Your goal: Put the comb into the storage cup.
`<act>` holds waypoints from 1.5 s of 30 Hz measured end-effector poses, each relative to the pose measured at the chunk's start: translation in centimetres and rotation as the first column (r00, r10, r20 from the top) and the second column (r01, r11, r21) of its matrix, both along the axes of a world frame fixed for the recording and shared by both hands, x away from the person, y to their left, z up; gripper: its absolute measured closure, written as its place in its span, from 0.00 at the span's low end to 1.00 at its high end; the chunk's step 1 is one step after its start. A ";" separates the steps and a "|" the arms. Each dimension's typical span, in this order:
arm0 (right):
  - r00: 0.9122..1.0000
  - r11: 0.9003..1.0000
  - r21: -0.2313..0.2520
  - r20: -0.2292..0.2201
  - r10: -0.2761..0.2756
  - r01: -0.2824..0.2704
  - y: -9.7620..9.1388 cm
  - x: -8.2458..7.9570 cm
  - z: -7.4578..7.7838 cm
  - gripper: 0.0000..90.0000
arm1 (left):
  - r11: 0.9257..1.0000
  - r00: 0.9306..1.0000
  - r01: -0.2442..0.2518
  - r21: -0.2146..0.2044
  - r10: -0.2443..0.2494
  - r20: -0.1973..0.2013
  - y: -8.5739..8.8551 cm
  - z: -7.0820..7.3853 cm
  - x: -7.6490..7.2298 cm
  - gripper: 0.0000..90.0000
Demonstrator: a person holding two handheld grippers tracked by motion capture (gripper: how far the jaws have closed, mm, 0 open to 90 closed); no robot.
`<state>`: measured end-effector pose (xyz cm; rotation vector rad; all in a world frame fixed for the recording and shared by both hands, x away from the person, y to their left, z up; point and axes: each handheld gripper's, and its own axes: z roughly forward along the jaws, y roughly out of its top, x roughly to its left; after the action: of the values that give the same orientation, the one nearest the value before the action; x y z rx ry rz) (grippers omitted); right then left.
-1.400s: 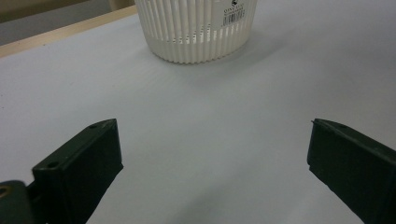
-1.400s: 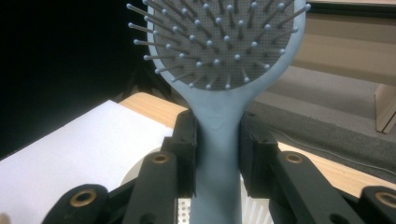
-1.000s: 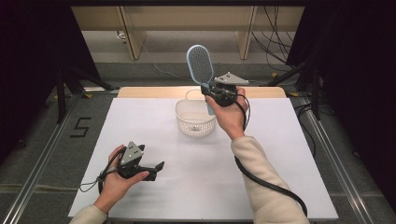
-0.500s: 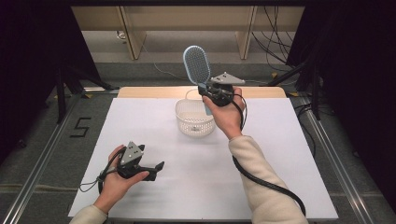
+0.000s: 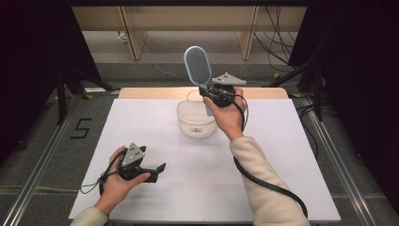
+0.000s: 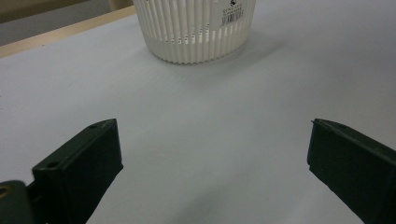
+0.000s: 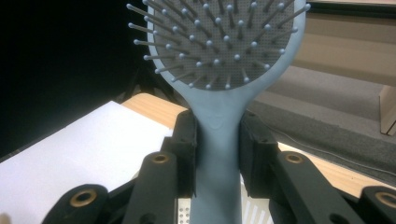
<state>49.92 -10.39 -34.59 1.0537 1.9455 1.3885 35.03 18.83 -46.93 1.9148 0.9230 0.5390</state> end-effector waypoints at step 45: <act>1.000 1.000 -0.002 -0.006 0.007 -0.007 0.8 0.8 -0.6 0.78 | 1.000 1.000 0.001 0.000 -0.001 0.000 0.0 0.0 0.0 0.03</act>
<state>50.69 -9.59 -35.17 1.0523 1.9558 1.3884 35.04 18.80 -46.94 1.9152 0.9221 0.5382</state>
